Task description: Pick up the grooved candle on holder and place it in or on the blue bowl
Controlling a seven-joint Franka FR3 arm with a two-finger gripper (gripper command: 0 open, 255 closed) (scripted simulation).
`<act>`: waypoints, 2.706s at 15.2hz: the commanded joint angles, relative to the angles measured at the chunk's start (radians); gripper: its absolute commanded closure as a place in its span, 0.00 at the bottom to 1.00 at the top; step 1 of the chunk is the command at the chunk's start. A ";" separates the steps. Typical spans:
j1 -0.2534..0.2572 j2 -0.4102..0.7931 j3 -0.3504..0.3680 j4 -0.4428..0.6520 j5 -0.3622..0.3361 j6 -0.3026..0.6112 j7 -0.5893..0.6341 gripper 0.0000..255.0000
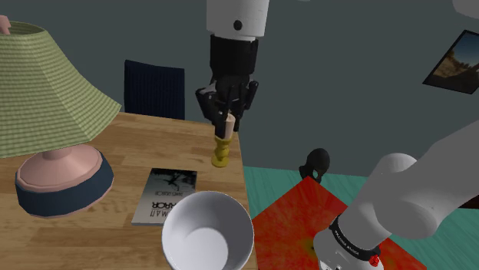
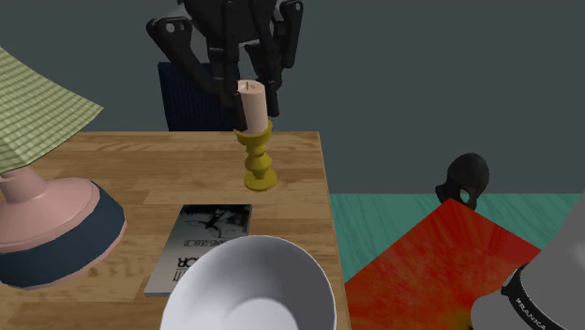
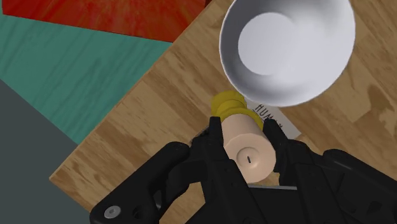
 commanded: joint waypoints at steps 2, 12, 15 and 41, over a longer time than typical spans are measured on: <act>0.028 -0.023 0.039 0.008 0.028 -0.022 0.066 1.00; 0.074 -0.029 0.127 0.012 0.071 -0.011 0.190 1.00; 0.076 -0.032 0.132 -0.030 0.075 0.028 0.186 1.00; 0.084 -0.017 0.162 -0.203 0.087 0.215 0.177 0.00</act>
